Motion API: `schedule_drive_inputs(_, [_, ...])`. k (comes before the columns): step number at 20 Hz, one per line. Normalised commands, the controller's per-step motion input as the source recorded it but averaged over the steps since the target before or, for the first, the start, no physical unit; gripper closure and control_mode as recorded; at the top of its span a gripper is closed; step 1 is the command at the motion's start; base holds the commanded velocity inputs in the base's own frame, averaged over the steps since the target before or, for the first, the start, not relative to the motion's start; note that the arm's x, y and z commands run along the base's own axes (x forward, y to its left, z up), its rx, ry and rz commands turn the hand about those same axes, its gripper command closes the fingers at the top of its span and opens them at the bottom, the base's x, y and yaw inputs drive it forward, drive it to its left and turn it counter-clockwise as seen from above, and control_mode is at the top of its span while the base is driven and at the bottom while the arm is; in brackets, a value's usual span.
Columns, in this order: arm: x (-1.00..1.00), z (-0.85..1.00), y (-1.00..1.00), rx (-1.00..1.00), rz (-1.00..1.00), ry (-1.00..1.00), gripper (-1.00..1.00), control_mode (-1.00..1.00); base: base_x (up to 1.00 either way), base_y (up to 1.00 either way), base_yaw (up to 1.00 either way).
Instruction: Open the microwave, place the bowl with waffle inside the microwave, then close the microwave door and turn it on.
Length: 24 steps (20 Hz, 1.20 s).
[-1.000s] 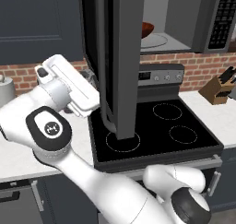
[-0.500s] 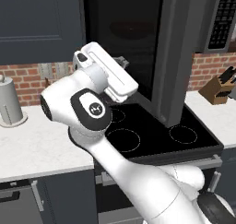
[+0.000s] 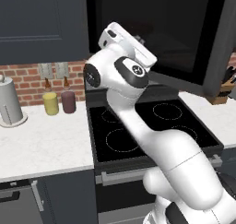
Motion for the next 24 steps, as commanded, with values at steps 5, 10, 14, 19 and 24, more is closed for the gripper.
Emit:
schedule_drive_inputs(5, [1.0,0.67,-0.23,0.23,0.32,-0.01,1.0,-1.0,0.0,0.0,0.0])
schedule_drive_inputs(10, [0.8,0.45,-0.23,0.19,0.35,0.0,1.0,-1.0,0.0,0.0,0.0])
schedule_drive_inputs(14, [0.92,0.01,-0.16,0.21,0.39,0.04,1.0,-1.0,0.0,0.0,0.0])
schedule_drive_inputs(19, [1.0,-0.14,-0.18,0.16,0.39,0.11,1.0,-1.0,0.0,0.0,0.0])
schedule_drive_inputs(24, [1.0,-0.11,-0.04,0.07,0.3,0.02,1.0,-1.0,0.0,0.0,0.0])
